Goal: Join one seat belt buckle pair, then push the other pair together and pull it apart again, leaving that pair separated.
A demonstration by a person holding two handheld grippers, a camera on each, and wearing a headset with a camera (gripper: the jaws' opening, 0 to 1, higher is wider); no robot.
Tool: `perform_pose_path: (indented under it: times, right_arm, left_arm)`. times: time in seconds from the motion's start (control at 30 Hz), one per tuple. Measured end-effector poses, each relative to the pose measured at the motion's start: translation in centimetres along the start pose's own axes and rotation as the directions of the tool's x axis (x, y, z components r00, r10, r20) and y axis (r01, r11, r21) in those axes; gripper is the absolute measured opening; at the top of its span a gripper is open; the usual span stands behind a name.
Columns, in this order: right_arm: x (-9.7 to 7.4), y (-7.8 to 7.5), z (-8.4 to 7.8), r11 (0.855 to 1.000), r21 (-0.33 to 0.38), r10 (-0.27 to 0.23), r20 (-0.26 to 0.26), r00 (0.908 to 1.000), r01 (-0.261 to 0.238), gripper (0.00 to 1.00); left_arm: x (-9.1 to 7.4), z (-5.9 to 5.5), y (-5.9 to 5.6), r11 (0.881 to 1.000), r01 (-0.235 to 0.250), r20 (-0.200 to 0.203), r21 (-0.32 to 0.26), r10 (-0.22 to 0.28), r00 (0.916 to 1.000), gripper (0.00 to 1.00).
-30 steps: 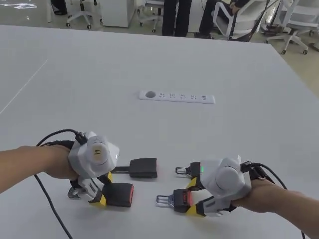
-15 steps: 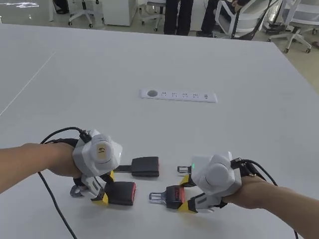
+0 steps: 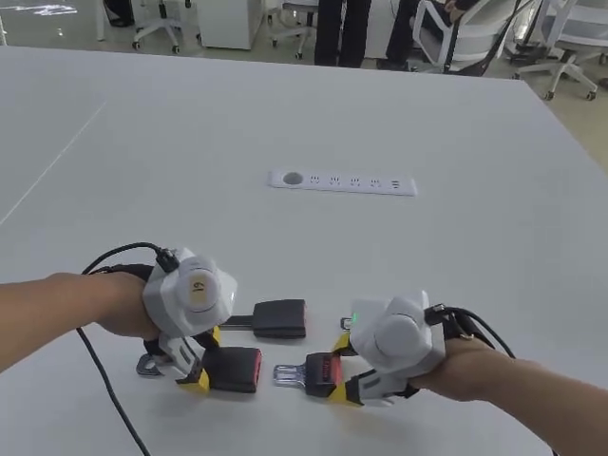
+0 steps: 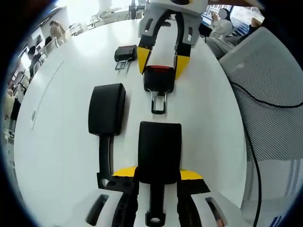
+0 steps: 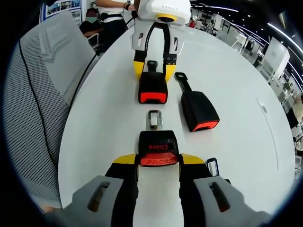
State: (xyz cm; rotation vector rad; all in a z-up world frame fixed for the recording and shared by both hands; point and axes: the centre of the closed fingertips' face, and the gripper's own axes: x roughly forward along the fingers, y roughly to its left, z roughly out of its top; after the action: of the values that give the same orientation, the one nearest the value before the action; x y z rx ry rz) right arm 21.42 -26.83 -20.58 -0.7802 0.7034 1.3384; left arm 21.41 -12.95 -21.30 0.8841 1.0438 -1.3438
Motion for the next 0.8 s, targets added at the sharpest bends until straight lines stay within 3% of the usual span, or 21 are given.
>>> perform_pose_path:
  times: [0.8]
  right_arm:
    - [1.0,0.0,1.8,1.000,-0.009,-0.002,0.003,1.0000,0.003,0.31]
  left_arm:
    - [-0.2,0.2,-0.1,1.000,-0.005,0.005,-0.007,0.005,1.0000,0.31]
